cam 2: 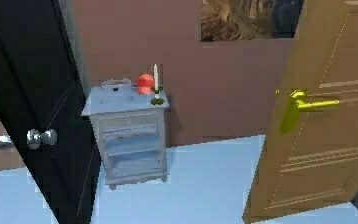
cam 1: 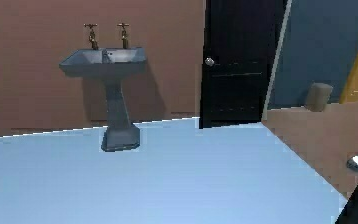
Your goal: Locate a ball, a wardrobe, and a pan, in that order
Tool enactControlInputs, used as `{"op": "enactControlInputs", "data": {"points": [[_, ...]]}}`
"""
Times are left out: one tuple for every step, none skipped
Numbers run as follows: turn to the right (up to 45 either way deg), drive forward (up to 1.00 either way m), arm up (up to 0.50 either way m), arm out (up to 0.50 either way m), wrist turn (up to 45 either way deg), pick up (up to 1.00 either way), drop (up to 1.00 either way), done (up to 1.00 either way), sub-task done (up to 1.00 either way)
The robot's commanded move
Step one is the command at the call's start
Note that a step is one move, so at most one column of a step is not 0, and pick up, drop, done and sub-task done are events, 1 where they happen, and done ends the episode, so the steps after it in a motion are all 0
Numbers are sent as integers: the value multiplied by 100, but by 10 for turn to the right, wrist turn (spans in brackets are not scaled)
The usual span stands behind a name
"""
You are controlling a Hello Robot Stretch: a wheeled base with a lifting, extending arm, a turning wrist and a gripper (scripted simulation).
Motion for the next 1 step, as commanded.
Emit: {"op": "enactControlInputs", "data": {"points": [[0,70,0,0,0,0,0,0,0]]}}
